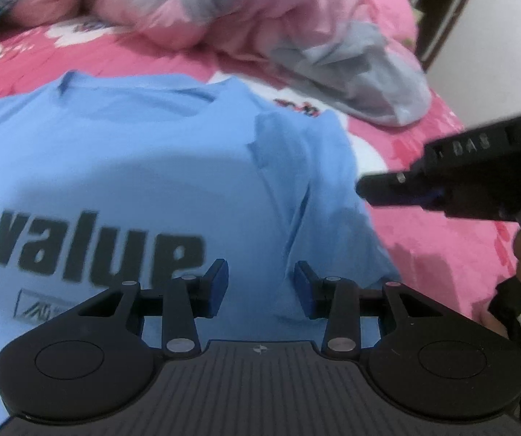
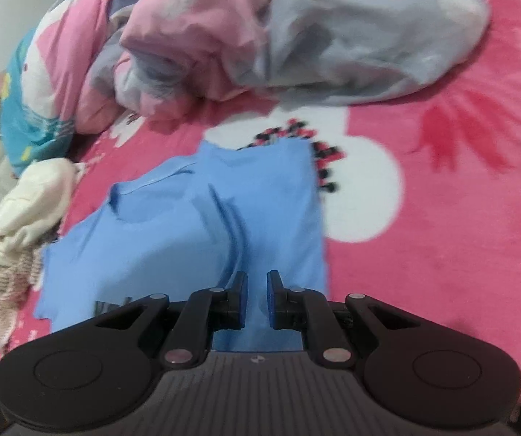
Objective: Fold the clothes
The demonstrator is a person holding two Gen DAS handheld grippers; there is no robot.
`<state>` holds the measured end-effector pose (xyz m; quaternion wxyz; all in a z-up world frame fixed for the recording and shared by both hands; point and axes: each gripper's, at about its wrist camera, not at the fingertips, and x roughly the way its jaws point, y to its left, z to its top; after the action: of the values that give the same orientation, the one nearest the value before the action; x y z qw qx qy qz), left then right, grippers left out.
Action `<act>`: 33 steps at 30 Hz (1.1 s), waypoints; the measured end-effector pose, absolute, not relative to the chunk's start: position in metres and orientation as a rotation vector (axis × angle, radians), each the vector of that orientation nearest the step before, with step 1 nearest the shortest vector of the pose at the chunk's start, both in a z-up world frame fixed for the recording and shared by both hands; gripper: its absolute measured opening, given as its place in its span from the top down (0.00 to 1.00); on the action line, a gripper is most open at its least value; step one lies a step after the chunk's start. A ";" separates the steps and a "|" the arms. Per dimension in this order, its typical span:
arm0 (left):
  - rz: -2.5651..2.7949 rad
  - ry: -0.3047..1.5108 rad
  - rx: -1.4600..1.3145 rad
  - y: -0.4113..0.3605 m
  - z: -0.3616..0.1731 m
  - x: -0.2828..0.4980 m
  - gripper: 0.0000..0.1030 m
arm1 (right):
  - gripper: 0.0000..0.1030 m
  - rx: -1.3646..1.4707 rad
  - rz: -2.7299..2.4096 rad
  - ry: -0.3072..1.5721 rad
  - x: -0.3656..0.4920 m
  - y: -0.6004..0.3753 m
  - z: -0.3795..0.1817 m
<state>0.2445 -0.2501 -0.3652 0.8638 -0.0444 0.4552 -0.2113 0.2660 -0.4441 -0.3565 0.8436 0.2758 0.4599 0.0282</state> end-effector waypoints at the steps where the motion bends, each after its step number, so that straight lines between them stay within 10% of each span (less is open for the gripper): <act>1: -0.431 0.961 -0.101 -0.248 -0.366 0.244 0.62 | 0.89 0.591 0.073 0.976 0.272 -0.442 -0.360; 25: -0.375 0.883 -0.216 -0.201 -0.350 0.256 0.62 | 0.89 0.513 0.087 0.964 0.257 -0.444 -0.327; 33: -0.628 0.753 0.027 -0.250 -0.358 0.273 0.61 | 0.89 0.096 0.068 1.023 0.208 -0.416 -0.334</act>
<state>0.2729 -0.2499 -0.3582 0.8821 0.0131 0.3616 -0.3017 0.2085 -0.4158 -0.3343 0.8703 0.0459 0.4893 0.0323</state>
